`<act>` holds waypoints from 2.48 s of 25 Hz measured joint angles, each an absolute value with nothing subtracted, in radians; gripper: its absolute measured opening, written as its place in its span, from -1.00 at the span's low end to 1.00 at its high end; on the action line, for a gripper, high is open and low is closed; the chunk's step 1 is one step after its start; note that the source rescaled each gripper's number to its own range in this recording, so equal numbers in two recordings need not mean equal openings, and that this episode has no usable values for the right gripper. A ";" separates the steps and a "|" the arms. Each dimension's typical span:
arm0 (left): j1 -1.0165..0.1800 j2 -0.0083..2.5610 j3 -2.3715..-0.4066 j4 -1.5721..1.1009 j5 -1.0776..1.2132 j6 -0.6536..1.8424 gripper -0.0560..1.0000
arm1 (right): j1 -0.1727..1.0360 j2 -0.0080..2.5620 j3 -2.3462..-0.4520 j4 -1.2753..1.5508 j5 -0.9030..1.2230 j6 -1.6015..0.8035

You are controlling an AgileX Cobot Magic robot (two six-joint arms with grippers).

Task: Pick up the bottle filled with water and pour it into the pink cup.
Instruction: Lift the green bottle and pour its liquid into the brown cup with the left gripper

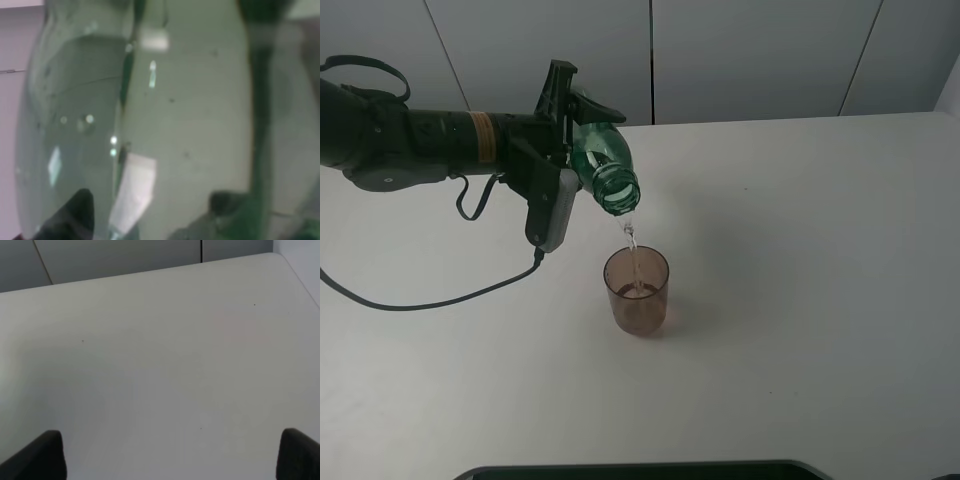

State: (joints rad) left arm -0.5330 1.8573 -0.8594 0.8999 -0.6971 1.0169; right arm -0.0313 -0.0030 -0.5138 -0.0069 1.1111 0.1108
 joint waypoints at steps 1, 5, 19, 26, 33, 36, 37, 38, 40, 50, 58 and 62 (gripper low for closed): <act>-0.533 1.857 -0.859 0.900 -0.697 1.017 -0.82 | -0.031 -0.003 -0.514 -0.007 1.111 0.111; -0.533 1.857 -0.859 0.898 -0.697 1.019 -0.82 | -0.031 -0.003 -0.514 -0.007 1.111 0.111; -0.533 1.857 -0.862 0.897 -0.697 1.019 -0.82 | -0.031 -0.003 -0.514 -0.007 1.111 0.111; -0.533 1.857 -0.862 0.896 -0.697 1.021 -0.82 | -0.031 -0.003 -0.514 -0.007 1.111 0.111; -0.533 1.857 -0.862 0.896 -0.697 1.042 -0.82 | -0.031 -0.003 -0.514 -0.007 1.111 0.111; -0.535 1.857 -0.862 0.896 -0.697 1.042 -0.82 | -0.031 -0.003 -0.514 -0.007 1.111 0.111; -0.535 1.857 -0.862 0.896 -0.697 1.042 -0.82 | -0.031 -0.003 -0.514 -0.007 1.111 0.111; -0.536 1.857 -0.862 0.896 -0.697 1.042 -0.82 | -0.031 -0.003 -0.514 -0.007 1.111 0.111; -0.536 1.857 -0.862 0.896 -0.697 1.042 -0.82 | -0.031 -0.003 -0.514 -0.007 1.111 0.111; -0.536 1.857 -0.862 0.896 -0.697 1.046 -0.82 | -0.031 -0.003 -0.514 -0.007 1.111 0.111; -0.536 1.857 -0.864 0.896 -0.699 1.048 -0.82 | -0.031 -0.003 -0.514 -0.007 1.111 0.111; -0.536 1.857 -0.864 0.896 -0.705 1.042 -0.82 | -0.031 -0.003 -0.514 -0.007 1.111 0.111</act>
State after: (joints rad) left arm -0.5364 1.8573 -0.8638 0.8957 -0.7052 1.0420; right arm -0.0313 -0.0030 -0.5138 -0.0069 1.1111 0.1108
